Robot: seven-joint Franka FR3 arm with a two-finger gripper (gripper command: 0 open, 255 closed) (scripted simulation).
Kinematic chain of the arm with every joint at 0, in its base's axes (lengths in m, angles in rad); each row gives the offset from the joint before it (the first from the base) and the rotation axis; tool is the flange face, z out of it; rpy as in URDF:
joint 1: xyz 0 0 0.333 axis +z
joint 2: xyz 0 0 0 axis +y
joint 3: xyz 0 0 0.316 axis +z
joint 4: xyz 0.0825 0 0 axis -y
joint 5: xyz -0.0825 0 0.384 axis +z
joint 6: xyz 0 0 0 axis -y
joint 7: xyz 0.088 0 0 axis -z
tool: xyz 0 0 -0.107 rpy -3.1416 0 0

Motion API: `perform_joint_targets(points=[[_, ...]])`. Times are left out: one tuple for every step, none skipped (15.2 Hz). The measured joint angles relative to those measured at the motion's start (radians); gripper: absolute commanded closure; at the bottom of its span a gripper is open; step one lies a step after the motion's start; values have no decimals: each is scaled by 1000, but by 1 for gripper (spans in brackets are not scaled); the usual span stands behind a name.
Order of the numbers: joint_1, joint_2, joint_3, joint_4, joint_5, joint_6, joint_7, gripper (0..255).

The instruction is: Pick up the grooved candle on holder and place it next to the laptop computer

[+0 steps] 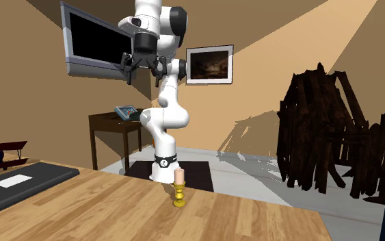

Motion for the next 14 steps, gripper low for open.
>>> perform_joint_targets(points=[[0, 0, 0, 0, 0, 0, 0, 0], [0, 1, 2, -14, 3, 12, 5, 0], [1, 1, 6, -35, 8, 29, 15, 0], [2, 4, 13, -56, 15, 48, 26, 0], [4, 10, 20, -79, 22, 71, 40, 0], [6, 12, 28, -111, 30, 99, 54, 0], [8, 23, 37, -131, 39, 125, 69, 0], [11, 25, 47, -151, 49, 142, 85, 0], [14, 34, 56, -183, 58, 176, 100, 0], [14, 52, 62, -194, 64, 201, 110, 0], [19, 59, 73, -221, 75, 230, 126, 0], [21, 69, 81, -251, 84, 265, 140, 0], [27, 81, 96, -264, 95, 285, 159, 0], [29, 96, 102, -284, 103, 315, 170, 0]])
